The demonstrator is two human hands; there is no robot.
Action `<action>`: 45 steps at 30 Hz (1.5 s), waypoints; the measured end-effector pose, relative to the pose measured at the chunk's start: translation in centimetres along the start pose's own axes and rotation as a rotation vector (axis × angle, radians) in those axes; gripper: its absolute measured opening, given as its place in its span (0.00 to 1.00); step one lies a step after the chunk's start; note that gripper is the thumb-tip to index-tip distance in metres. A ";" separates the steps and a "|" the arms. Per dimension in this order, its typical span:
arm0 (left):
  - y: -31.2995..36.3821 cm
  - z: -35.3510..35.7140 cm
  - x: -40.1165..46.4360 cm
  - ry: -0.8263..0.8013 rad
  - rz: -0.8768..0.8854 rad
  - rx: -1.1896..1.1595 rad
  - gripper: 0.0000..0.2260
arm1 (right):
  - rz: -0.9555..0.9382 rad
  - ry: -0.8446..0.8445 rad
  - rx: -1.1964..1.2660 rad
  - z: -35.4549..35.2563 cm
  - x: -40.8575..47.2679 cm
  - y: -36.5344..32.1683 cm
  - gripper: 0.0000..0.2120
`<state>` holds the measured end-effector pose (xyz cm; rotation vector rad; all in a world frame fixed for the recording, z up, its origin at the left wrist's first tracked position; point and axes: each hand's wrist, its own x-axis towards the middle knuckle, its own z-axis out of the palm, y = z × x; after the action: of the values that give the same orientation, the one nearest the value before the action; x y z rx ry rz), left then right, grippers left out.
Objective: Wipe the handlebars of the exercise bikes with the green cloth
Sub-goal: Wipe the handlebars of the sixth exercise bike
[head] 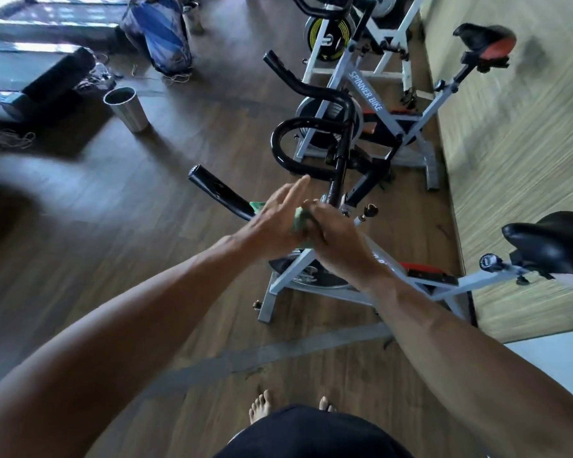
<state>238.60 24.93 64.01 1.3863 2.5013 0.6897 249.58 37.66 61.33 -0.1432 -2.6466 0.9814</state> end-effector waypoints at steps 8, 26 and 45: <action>-6.8 -3.3 -3.6 0.207 0.111 0.409 0.18 | -0.055 -0.060 -0.180 0.4 0.8 1.3 0.18; -7.3 -1.7 -3.1 0.402 0.119 0.242 0.08 | -0.069 0.030 -0.453 3.4 1.1 2.0 0.19; -7.8 -1.2 -2.9 0.439 0.141 0.262 0.09 | 0.014 0.151 -0.516 3.9 2.6 0.7 0.21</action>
<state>233.85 18.56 61.11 1.6672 2.9407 0.7893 245.85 36.32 58.71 -0.3357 -2.6951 0.2575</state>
